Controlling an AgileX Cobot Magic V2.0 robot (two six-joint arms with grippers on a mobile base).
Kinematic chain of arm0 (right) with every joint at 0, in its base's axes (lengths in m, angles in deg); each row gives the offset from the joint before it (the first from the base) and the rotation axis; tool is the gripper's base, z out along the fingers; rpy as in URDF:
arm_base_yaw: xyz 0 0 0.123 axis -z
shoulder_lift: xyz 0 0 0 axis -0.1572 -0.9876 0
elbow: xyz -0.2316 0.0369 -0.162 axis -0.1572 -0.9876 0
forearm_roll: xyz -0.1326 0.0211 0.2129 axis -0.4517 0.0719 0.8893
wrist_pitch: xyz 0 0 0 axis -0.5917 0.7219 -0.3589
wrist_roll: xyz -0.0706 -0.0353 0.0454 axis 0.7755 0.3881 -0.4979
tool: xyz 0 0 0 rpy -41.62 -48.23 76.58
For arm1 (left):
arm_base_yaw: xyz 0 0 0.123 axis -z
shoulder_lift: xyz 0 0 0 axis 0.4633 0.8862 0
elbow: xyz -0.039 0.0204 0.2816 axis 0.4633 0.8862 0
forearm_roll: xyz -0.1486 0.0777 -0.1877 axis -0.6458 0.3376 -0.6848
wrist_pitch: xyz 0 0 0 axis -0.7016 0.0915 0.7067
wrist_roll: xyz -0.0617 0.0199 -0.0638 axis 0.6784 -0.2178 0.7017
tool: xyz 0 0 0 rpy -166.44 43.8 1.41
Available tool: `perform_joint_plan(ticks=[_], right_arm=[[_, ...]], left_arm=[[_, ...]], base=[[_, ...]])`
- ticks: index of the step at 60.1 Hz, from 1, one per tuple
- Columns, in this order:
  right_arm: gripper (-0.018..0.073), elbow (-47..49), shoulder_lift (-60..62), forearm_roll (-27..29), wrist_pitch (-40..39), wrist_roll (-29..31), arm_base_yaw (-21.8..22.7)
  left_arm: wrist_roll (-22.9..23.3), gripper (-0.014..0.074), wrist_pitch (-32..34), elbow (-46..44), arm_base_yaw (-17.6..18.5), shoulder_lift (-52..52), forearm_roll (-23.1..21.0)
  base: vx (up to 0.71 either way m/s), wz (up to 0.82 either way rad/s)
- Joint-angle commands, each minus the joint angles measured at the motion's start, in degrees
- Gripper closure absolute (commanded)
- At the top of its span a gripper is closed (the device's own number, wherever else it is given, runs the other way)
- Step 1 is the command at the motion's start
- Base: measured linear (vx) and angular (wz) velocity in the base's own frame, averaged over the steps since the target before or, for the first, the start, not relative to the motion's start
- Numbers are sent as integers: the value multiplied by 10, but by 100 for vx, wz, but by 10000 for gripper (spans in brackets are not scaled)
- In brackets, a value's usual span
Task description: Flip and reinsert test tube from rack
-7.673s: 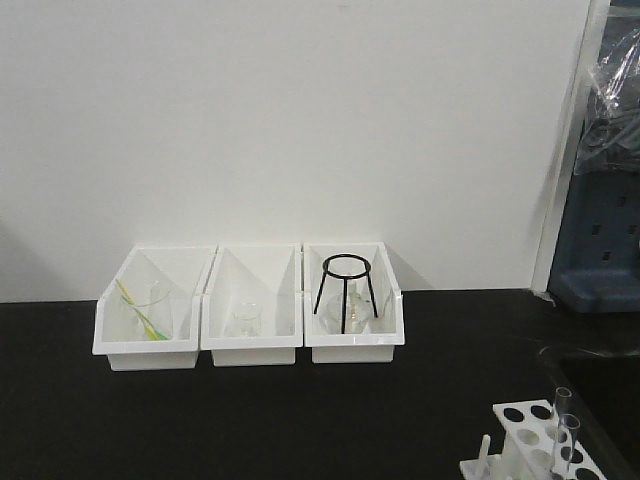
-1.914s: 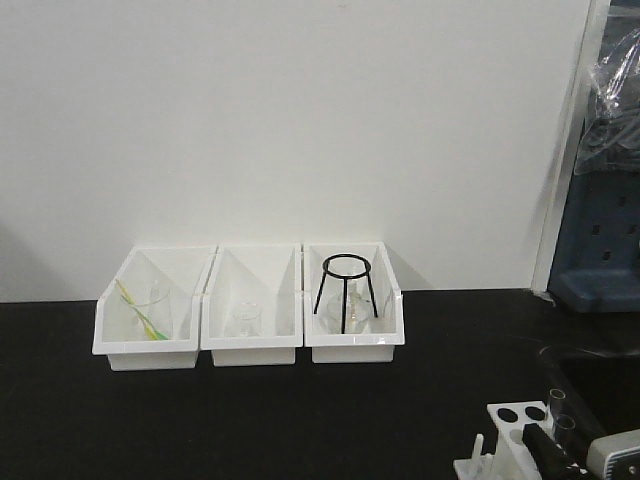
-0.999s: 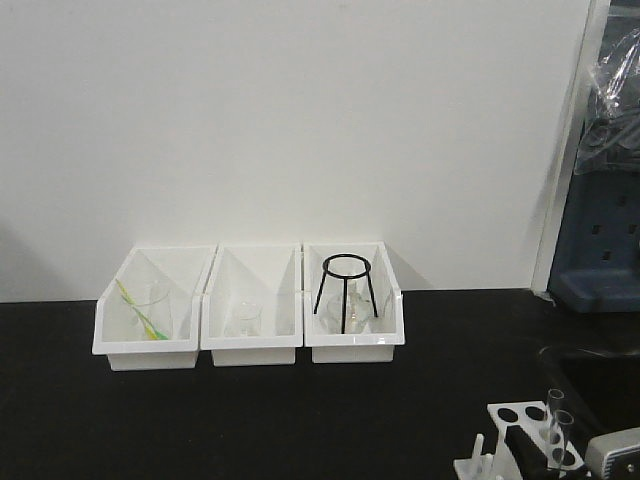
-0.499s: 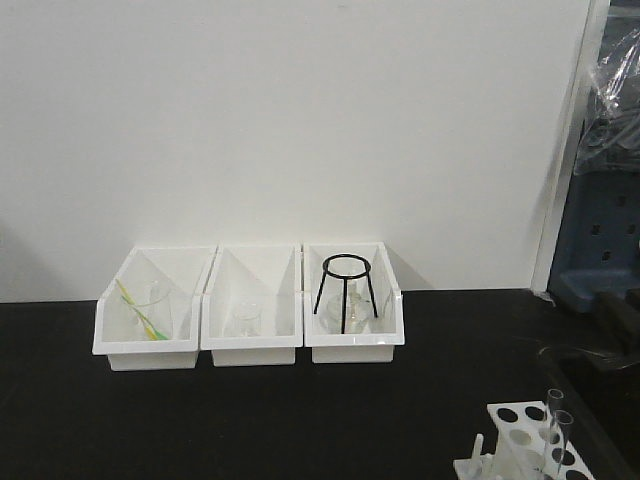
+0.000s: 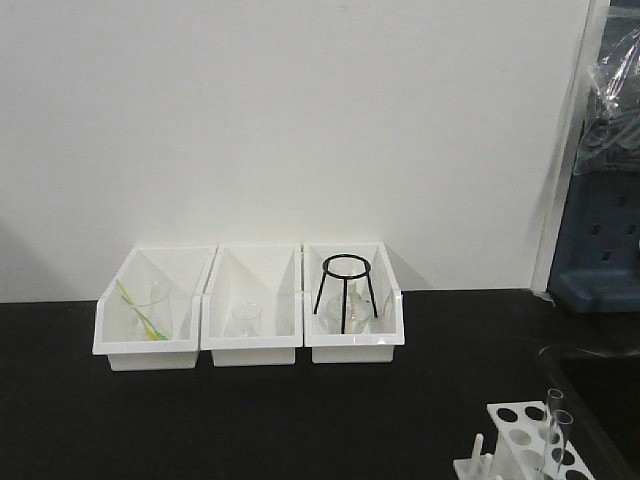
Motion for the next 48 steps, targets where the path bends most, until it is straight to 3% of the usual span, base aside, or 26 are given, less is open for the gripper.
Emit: perform_joint_plan(ticks=[1, 32, 48], right_arm=[[568, -7, 44, -8, -43, 1, 2], [568, -37, 110, -5, -40, 1, 2], [568, -181, 187, 12, -97, 4, 2]], left_arm=[[0, 603, 50, 1, 4, -2, -2], [0, 603, 50, 1, 4, -2, -2], [0, 603, 50, 1, 4, -2, -2]], base=[[0, 0], [0, 0], [0, 0]])
